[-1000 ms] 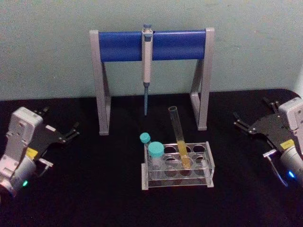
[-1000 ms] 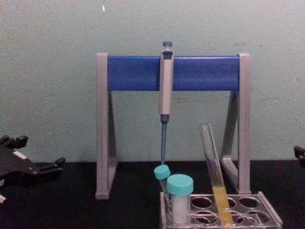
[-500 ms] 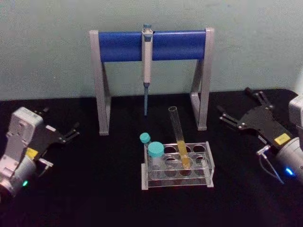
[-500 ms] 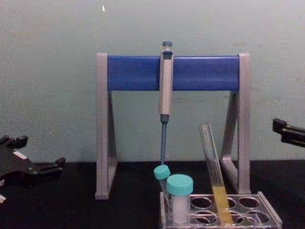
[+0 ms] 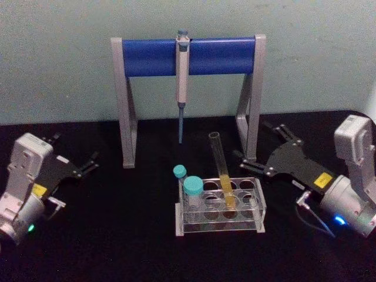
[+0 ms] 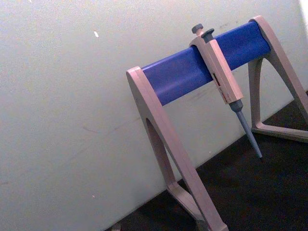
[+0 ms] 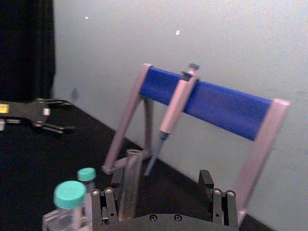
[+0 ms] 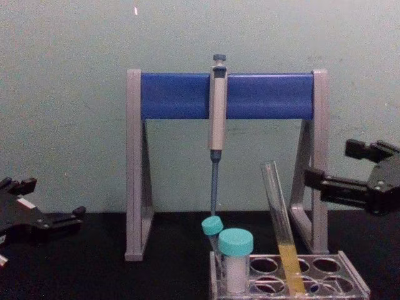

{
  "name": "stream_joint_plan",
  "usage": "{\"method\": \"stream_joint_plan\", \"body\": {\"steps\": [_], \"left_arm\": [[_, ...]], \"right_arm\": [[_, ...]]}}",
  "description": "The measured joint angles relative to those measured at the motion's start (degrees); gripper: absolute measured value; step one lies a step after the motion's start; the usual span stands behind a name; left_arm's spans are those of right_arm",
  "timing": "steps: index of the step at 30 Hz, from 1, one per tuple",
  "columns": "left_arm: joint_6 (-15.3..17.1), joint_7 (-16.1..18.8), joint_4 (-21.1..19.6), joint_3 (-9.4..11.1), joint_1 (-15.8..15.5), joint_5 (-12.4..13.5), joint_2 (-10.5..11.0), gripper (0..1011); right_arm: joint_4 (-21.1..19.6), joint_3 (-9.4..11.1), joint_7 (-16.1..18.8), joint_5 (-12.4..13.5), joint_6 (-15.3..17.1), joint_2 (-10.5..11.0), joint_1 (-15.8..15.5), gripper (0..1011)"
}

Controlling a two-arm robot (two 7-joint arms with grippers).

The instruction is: Pick up the test tube from the test tube rack, shake it, then place it back into the test tube rack.

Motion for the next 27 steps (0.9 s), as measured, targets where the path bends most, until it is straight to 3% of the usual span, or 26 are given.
{"method": "stream_joint_plan", "body": {"steps": [5,13,20,27], "left_arm": [[0.0,0.0,0.0,0.0,0.0,0.0,0.0,1001],[0.0,0.0,0.0,0.0,0.0,0.0,0.0,1001],[0.0,0.0,0.0,0.0,0.0,0.0,0.0,1001],[0.0,0.0,0.0,0.0,0.0,0.0,0.0,1001]], "right_arm": [[0.0,-0.6,3.0,1.6,3.5,-1.0,1.2,1000],[0.6,-0.8,4.9,3.1,8.2,-2.9,2.6,1000],[2.1,-1.2,5.4,2.5,12.0,-4.5,4.1,1000],[3.7,-1.6,5.7,1.1,13.8,-5.5,5.4,1000]]}}
